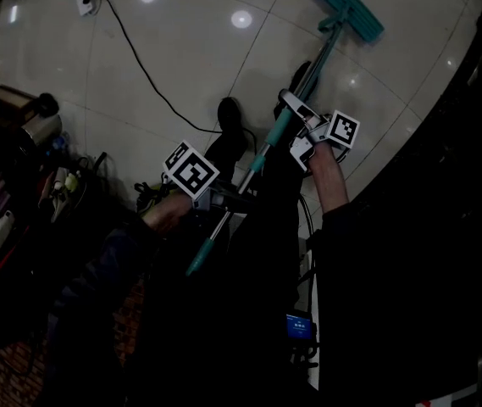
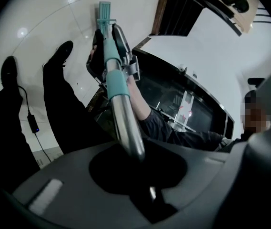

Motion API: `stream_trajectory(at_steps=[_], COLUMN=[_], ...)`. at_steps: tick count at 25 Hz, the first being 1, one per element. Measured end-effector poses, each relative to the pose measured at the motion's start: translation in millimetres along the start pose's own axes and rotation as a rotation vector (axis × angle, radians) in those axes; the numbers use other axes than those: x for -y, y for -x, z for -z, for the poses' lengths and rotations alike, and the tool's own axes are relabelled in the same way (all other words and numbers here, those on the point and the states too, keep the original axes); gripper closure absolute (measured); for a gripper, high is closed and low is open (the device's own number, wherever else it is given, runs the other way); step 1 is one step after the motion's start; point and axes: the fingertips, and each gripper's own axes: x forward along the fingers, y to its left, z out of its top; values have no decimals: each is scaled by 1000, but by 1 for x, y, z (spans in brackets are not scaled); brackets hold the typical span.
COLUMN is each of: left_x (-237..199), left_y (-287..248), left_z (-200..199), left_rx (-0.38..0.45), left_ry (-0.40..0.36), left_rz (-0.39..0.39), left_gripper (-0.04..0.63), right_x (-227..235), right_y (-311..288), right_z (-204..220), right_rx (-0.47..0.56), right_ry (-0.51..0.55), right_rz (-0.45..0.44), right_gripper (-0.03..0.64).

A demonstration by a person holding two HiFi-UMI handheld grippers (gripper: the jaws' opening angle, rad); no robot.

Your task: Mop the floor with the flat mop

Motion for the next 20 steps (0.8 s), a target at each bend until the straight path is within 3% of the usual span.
stream_trajectory(at_steps=[10, 15, 20], left_x=[-38, -44, -36], left_y=[47, 51, 34], left_z=[56, 48, 19], left_rx=[-40, -33, -54], left_ry=[24, 30, 35], left_rz=[-5, -1, -20], left_gripper=[506, 506, 508], right_x=[46, 53, 46], right_y=[-32, -42, -33], right_z=[75, 70, 33], right_rx=[16, 32, 62], right_ry=[-63, -69, -73], right_rz=[31, 13, -6], right_gripper=[434, 434, 436])
